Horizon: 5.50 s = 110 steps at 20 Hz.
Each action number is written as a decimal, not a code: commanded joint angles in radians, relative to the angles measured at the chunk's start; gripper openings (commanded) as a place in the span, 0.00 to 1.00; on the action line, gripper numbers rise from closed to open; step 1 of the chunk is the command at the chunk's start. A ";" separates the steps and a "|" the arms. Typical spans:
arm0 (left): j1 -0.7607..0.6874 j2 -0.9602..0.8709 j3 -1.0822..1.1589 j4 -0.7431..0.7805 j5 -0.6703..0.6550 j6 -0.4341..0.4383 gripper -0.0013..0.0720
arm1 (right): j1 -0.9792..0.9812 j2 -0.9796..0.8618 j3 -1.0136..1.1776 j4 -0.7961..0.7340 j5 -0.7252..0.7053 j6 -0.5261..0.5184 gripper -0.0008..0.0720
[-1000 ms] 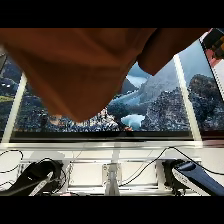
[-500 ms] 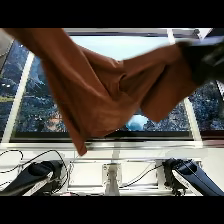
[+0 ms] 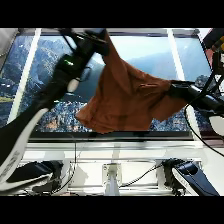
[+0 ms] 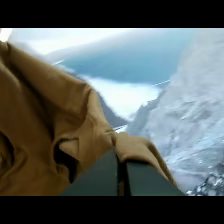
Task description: Fold the clothes and pants, and hang the long-sleeved shirts on hangers.
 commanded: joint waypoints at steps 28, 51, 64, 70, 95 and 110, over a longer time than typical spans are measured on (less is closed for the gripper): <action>-0.030 -0.143 0.000 -0.308 -1.376 0.297 0.98 | -0.334 -0.478 -0.043 0.048 -0.457 0.233 0.03; 0.031 -0.182 0.000 -0.357 -1.398 0.322 0.03 | -0.334 -0.478 -0.029 0.048 -0.315 -0.049 0.03; 0.036 -0.033 0.000 -0.190 -1.618 0.323 0.03 | -0.192 -0.478 0.263 0.169 0.142 -0.598 0.61; 0.037 -0.094 -0.001 -0.231 -1.603 0.322 0.03 | 0.126 -0.655 0.273 0.182 0.095 -0.600 0.60; 0.045 -0.127 -0.002 -0.227 -1.592 0.327 0.03 | 0.209 -1.175 0.566 0.064 0.023 -0.668 0.60; 0.045 -0.118 -0.001 -0.198 -1.557 0.327 0.03 | 0.095 -1.096 0.701 -0.017 -0.010 -0.520 0.03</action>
